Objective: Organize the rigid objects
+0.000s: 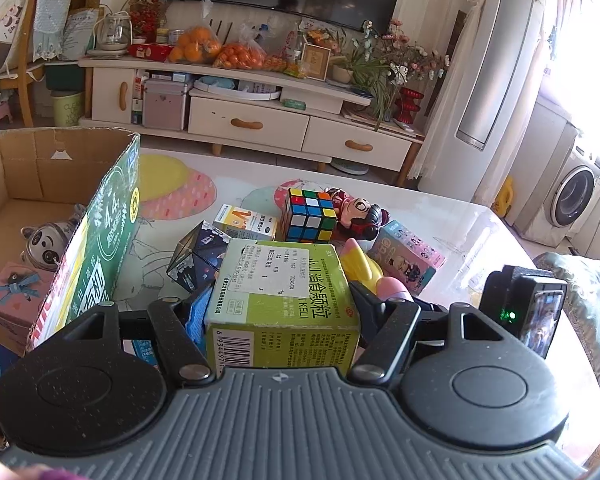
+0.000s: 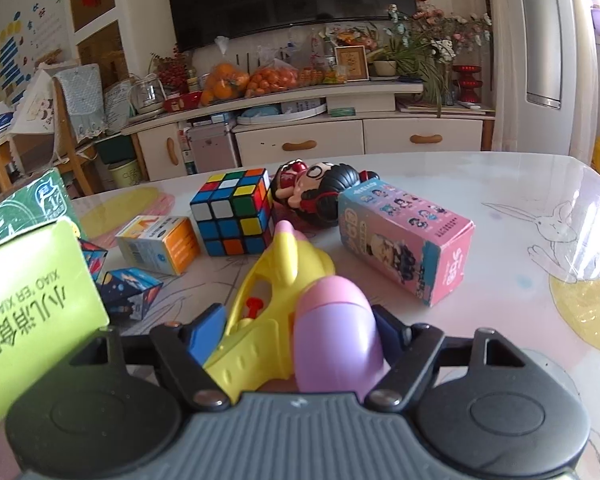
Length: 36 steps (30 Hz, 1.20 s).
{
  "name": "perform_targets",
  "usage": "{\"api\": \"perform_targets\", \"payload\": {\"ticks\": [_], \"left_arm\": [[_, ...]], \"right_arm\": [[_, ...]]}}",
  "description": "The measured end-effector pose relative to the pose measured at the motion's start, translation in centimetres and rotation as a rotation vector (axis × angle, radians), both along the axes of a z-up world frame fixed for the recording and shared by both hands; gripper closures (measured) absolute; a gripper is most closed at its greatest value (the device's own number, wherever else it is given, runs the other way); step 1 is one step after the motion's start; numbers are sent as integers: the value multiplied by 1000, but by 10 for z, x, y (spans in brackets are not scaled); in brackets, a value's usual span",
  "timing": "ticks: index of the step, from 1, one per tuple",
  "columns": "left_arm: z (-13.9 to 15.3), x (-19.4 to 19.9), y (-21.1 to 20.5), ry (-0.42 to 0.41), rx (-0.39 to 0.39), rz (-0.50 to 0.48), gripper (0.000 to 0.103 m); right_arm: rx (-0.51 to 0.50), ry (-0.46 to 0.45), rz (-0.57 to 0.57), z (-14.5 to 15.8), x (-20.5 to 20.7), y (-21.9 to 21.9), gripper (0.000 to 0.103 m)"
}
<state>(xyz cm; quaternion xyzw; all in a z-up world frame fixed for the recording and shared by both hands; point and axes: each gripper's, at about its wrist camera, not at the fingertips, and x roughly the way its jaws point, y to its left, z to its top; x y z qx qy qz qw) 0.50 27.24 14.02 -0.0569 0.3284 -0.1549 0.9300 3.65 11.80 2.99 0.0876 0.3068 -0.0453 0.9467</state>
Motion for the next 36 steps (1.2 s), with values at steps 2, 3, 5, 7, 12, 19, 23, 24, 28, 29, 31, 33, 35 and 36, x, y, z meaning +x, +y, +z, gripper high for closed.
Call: {"api": "perform_targets", "payload": {"ticks": [2,3,5,7,12,19,23,24,28,29,31,33,35,36], "left_arm": [[0,0,0,0,0,1,17],[0,0,0,0,1,0,17],[0,0,-1,0,5,-3,17],[0,0,0,2,8,-3,17],[0,1,3,6,8,11,17],[-5,3,4,21,26,26,18],[-6,4,4,29,33,34,18],[-6,4,5,31,32,36,18],[-4,5,6,29,26,43,18],[-4,5,5,28,25,44,18],[-4,5,5,26,22,43,18],[-5,4,2,24,23,36,18],[-5,4,-1,20,27,29,18],[-6,4,-1,17,27,26,18]], "right_arm": [[-23,-1,12,1,-3,3,26],[-44,-5,15,2,-5,5,26],[-125,-21,33,4,-10,15,26],[-209,-39,62,5,-15,26,27],[-401,-126,135,15,-30,46,53],[-257,-67,194,9,-28,34,54],[-169,-81,186,11,-28,28,54],[-145,-84,173,12,-28,25,53],[-151,-118,87,20,-26,12,36],[-159,-132,57,23,-27,6,26],[-181,-149,13,26,-24,-3,20],[-214,-149,-24,27,-17,-12,20],[-235,-130,-44,23,-6,-23,15],[-236,-112,-39,19,0,-27,13]]}}
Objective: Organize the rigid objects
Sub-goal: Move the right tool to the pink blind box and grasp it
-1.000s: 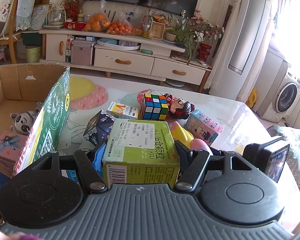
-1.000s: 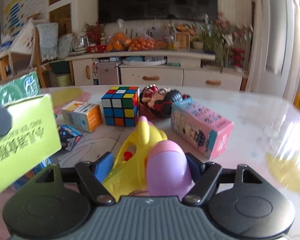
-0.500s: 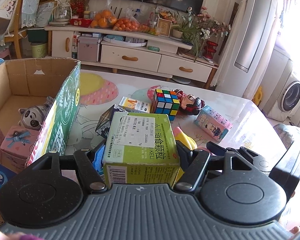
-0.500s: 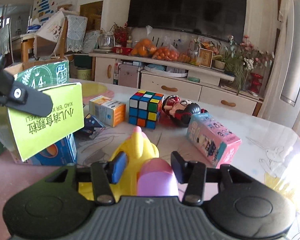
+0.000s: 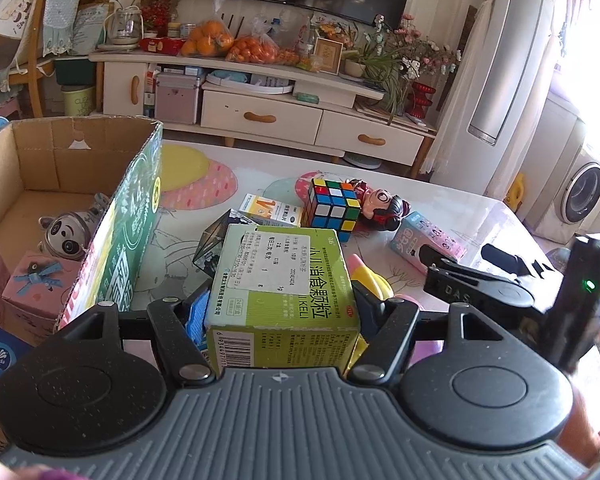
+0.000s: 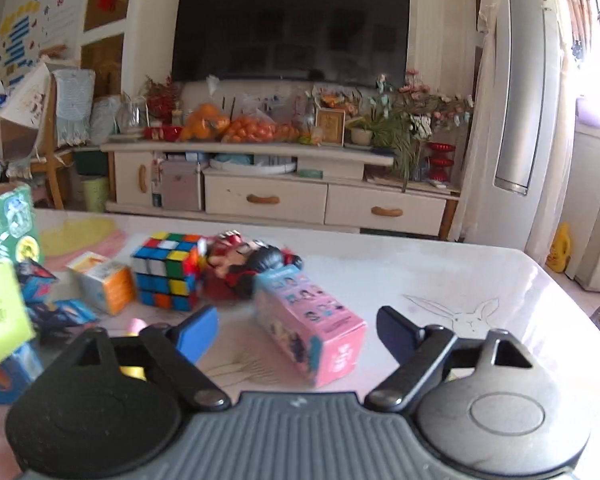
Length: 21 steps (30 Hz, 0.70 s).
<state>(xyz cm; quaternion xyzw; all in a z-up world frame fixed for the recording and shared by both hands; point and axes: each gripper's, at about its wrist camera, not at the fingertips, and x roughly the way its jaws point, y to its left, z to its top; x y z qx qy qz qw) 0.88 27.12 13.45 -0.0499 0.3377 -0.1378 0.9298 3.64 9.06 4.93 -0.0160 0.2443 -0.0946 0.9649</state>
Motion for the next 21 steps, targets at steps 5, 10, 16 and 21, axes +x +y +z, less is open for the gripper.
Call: {"api": "perform_targets", "payload": {"ticks": [5,10,16,21], "left_arm": [[-2,2,-3,-8,5,-9,18],[-2,2,-2,-8,-3,-10,18],[-1,-1,1,-11,-9,-16,18],[3,-1,7,-21,-27,-9,18]], "right_arm": [[30,51,38,-18,19,-16,24],[12,49,41,-19,21,-18,53],[12,29,7,-14,9,-18,70],[4,4,-4,-7,-2,-12,70]]}}
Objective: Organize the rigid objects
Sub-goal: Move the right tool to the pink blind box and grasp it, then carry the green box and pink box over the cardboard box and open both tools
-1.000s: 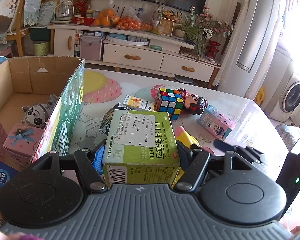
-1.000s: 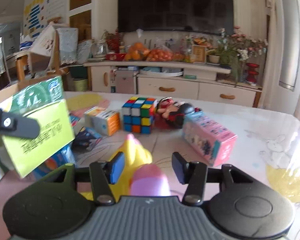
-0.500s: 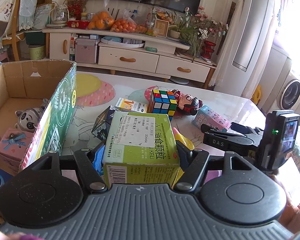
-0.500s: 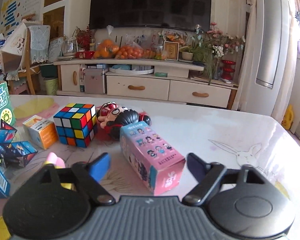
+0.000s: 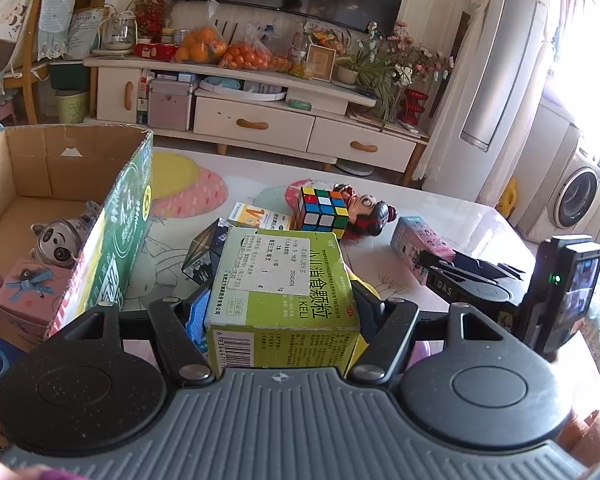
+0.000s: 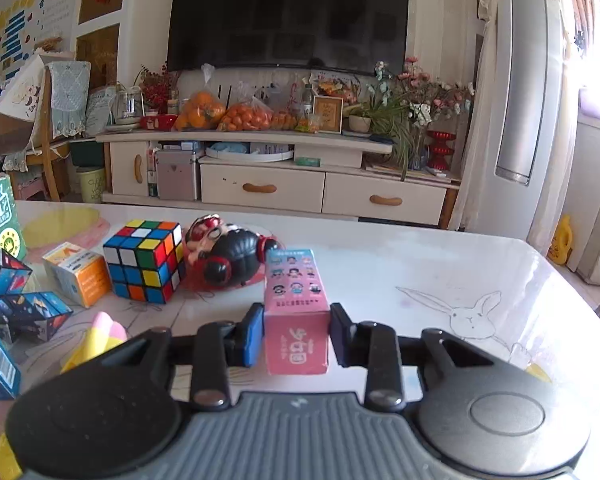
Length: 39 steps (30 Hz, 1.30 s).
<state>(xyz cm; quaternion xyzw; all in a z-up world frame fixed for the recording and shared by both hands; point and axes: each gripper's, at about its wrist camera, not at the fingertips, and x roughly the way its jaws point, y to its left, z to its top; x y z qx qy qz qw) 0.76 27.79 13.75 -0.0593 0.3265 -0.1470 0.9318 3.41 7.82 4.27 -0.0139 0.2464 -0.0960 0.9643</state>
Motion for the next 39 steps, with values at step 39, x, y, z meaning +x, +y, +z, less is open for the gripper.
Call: {"api": "perform_targets", "payload": {"ticks": [39], "left_arm": [[21,16,137,-51,53,383,18]], "right_arm": [[178,-73,522,90,26,219,70]]}}
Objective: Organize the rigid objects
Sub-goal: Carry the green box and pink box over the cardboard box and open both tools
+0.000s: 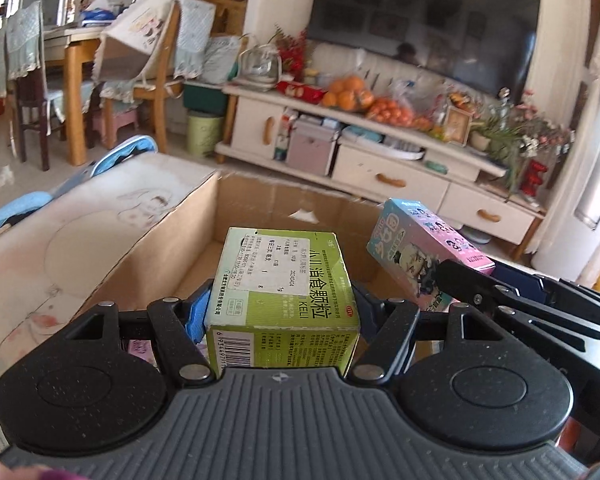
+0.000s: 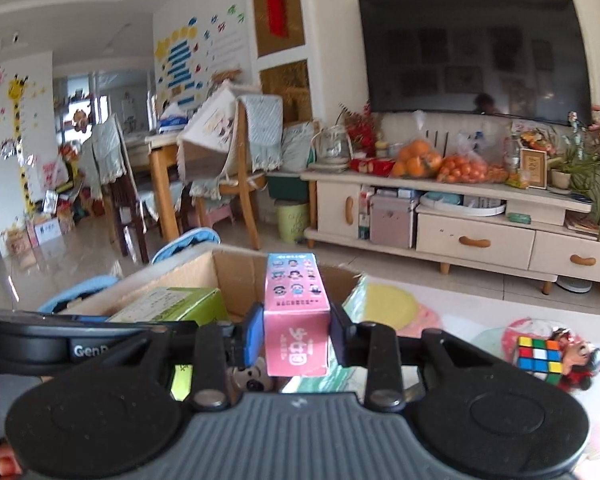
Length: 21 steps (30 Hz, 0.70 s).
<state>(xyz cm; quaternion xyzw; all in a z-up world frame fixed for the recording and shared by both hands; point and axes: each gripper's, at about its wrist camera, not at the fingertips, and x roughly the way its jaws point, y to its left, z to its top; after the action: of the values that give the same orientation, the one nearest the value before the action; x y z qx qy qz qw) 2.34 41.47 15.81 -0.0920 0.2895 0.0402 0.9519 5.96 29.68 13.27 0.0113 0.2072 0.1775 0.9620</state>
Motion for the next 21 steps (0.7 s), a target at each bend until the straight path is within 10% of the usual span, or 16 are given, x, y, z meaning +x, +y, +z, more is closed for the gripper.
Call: {"api": "perform_targets", "payload": {"ticks": [13,21], "left_arm": [[2,-6,9,59,-6,76,14],[9,-8,4,49,-20,92,0]], "right_arm": [[-86,-27,26,-7,-2,23,65],[-89,-75,-43,2,-24,9,16]]}}
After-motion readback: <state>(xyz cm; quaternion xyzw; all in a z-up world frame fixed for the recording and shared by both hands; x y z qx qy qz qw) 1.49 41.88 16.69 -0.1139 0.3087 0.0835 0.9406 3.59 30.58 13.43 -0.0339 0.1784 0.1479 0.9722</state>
